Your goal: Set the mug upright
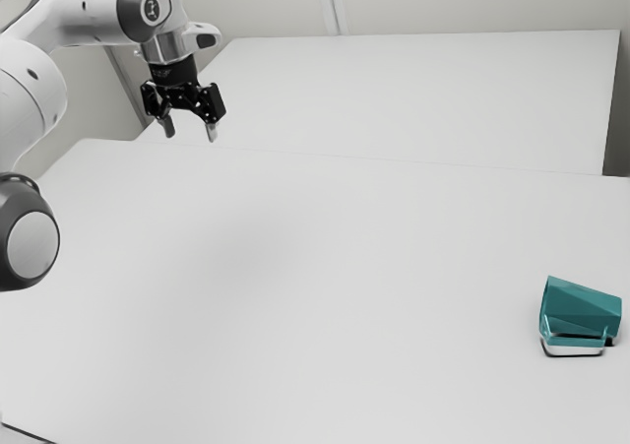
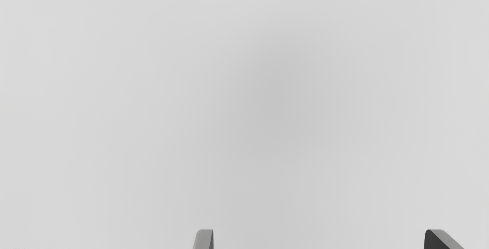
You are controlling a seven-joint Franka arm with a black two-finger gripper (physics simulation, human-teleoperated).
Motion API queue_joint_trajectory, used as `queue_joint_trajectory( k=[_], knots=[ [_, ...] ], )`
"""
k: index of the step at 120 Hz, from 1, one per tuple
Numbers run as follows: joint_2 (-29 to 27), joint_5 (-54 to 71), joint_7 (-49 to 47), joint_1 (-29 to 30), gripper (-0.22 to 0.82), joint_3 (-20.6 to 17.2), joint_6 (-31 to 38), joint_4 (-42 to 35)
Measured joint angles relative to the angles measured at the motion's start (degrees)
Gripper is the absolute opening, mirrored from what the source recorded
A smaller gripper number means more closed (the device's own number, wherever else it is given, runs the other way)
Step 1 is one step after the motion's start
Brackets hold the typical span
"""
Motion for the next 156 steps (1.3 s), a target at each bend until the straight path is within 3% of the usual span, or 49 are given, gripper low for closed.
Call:
queue_joint_trajectory(
  k=[23, 49, 71, 108, 156],
  knots=[
    [-2.48, -0.41, -0.59, -0.35, 0.60, -0.32, 0.02, -2.75],
    [-16.97, -7.42, -1.29, -4.34, 0.60, -5.50, 11.88, -30.93],
    [-21.56, -21.72, -1.20, -10.27, 0.60, -5.74, 21.47, -42.26],
    [-16.88, -47.41, 5.23, -13.47, 0.60, -6.02, 32.29, -47.84],
    [-5.95, -57.86, 14.71, -16.06, 0.60, -13.95, 37.76, -43.80]
  ],
)
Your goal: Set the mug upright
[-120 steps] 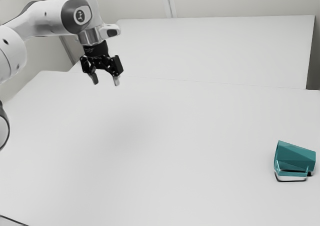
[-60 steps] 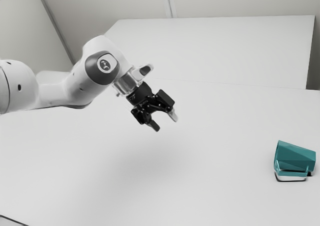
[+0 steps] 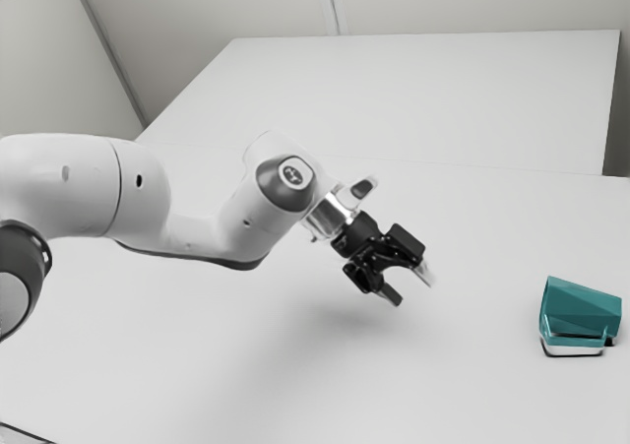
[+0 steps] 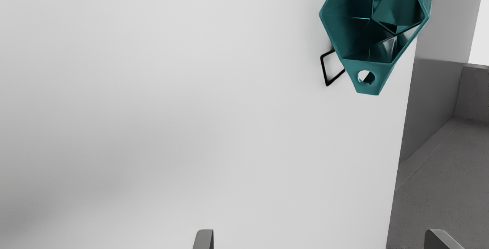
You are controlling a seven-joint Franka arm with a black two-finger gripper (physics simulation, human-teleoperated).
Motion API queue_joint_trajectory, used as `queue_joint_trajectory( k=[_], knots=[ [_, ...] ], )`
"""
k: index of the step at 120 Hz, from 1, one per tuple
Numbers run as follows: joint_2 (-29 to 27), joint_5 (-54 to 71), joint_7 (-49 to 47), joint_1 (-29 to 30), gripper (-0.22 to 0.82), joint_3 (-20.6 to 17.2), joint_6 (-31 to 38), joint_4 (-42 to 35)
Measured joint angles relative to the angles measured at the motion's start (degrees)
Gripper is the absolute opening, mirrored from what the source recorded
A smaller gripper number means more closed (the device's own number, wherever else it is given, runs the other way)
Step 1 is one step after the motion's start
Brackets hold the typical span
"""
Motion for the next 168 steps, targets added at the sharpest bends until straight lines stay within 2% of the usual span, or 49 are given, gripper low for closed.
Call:
queue_joint_trajectory(
  k=[22, 69, 135, 168],
  knots=[
    [3.65, -1.79, 2.80, -2.34, 0.60, -2.27, 2.89, 4.15],
    [11.77, -8.99, 6.55, -6.84, 0.60, -4.51, 6.67, 12.82],
    [21.51, -9.63, 9.55, -8.45, 0.60, -4.68, 11.16, 23.81],
    [24.37, -10.33, 10.47, -9.45, 0.60, -4.72, 12.05, 26.90]
  ],
)
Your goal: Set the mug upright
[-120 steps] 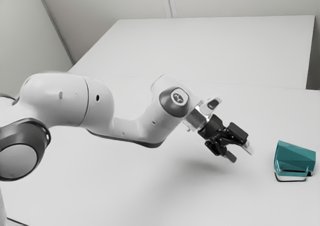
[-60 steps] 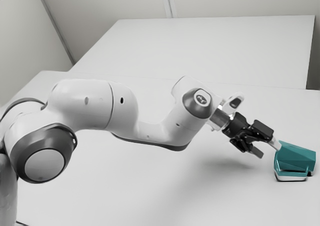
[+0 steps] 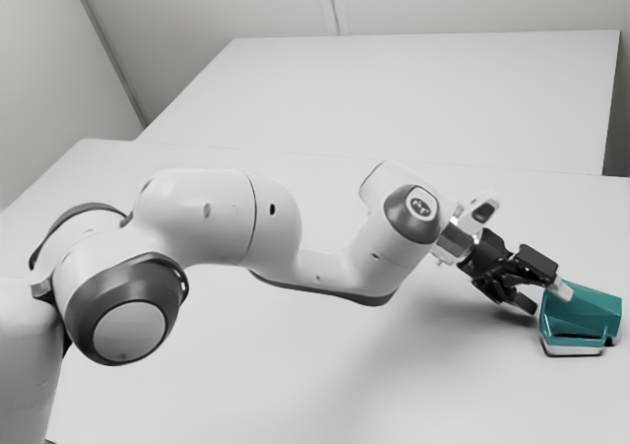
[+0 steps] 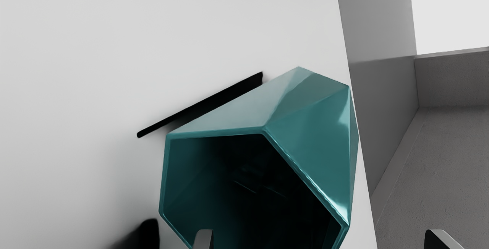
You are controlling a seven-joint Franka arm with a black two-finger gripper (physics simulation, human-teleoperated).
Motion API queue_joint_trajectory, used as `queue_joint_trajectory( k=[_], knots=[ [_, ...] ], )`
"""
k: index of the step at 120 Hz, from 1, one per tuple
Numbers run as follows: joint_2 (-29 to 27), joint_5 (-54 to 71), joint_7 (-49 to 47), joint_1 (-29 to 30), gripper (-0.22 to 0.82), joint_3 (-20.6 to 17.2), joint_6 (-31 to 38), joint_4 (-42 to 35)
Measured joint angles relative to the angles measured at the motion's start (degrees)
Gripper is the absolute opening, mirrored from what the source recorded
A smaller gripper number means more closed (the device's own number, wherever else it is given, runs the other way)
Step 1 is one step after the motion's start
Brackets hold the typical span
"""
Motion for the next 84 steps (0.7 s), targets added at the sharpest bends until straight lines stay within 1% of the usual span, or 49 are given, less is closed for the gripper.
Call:
queue_joint_trajectory(
  k=[55, 84],
  knots=[
    [1.33, -4.41, 0.88, -0.38, 0.60, -0.40, 2.56, 0.43],
    [2.84, -6.81, 1.31, -0.57, 0.60, -0.47, 2.48, 2.74]
  ],
)
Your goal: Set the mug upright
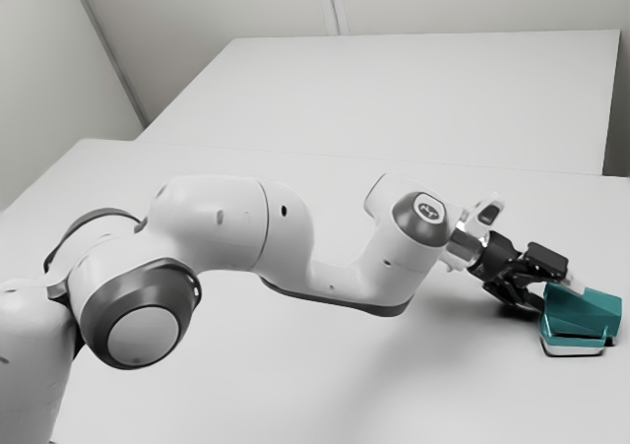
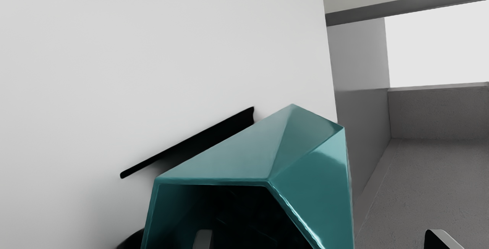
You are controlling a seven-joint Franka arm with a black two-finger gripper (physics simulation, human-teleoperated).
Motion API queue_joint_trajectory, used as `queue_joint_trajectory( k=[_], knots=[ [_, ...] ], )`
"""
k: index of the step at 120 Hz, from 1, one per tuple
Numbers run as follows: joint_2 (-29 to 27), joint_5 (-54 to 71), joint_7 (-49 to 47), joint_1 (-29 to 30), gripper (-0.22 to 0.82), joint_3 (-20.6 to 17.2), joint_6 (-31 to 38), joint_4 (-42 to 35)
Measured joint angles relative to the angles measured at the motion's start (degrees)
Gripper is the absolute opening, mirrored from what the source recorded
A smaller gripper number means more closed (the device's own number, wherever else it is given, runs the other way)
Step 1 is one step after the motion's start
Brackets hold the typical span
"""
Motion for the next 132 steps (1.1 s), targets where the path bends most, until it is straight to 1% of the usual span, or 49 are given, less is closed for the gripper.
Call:
queue_joint_trajectory(
  k=[44, 52, 132],
  knots=[
    [1.29, -2.48, 0.63, -0.08, 0.60, -0.72, -0.04, 0.21],
    [1.32, -2.65, 0.74, -0.08, 0.59, -0.72, -0.05, 0.29],
    [1.37, -3.47, 1.52, -0.02, 0.11, -0.81, -0.96, 1.22]
  ],
)
